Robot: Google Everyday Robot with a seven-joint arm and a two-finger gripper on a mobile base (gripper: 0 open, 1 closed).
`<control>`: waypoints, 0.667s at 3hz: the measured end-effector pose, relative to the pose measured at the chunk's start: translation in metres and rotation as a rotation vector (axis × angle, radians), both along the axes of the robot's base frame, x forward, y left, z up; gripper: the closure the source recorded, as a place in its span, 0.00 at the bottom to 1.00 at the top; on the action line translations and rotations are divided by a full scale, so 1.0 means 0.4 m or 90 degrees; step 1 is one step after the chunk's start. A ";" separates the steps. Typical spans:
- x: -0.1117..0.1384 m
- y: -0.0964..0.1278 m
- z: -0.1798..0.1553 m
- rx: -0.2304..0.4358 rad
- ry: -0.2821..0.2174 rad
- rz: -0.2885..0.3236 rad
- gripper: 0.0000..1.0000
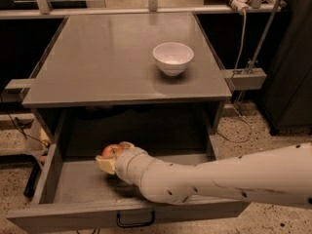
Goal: Place apple into top drawer
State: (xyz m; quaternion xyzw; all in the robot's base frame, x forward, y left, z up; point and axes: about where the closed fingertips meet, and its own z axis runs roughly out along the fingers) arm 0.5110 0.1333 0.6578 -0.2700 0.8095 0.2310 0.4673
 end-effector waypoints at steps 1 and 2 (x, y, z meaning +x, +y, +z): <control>0.041 -0.017 -0.053 0.029 -0.004 -0.025 1.00; 0.080 -0.029 -0.075 0.041 -0.017 -0.034 1.00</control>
Offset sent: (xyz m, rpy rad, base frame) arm 0.0519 -0.0208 -0.0415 0.0864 -0.0533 -0.0774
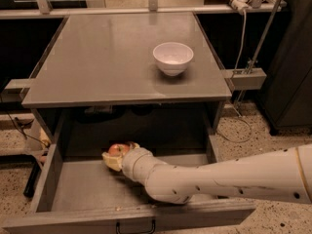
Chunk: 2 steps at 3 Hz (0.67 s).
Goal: Place apple into top drawer
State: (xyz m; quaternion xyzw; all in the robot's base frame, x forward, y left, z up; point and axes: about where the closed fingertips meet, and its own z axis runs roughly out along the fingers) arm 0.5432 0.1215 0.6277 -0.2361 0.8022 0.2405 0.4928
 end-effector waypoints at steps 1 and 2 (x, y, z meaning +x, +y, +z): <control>-0.001 0.002 -0.003 0.000 0.000 0.001 0.81; -0.001 0.002 -0.003 0.000 0.000 0.001 0.57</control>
Offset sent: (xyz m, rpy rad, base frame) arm -0.0003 0.0006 -0.0011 0.0003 0.0006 0.0022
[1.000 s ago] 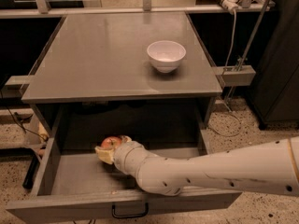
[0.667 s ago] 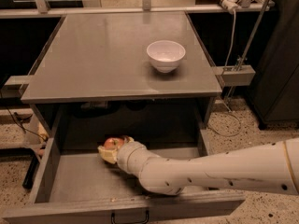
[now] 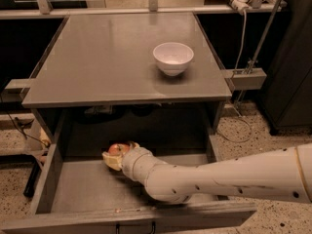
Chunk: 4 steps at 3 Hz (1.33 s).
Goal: Place apple into top drawer
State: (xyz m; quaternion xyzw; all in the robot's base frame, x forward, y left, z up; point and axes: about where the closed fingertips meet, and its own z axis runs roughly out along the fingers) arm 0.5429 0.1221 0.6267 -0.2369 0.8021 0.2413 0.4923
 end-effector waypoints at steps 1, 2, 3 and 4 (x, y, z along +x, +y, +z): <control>0.000 0.000 0.000 0.000 0.000 0.000 0.34; 0.000 0.000 0.000 0.000 0.000 0.000 0.11; 0.000 0.000 0.000 0.000 0.000 0.000 0.00; 0.000 0.000 0.000 0.000 0.000 0.000 0.00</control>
Offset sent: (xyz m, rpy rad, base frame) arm 0.0000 0.0000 0.0000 0.0000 0.0000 0.0000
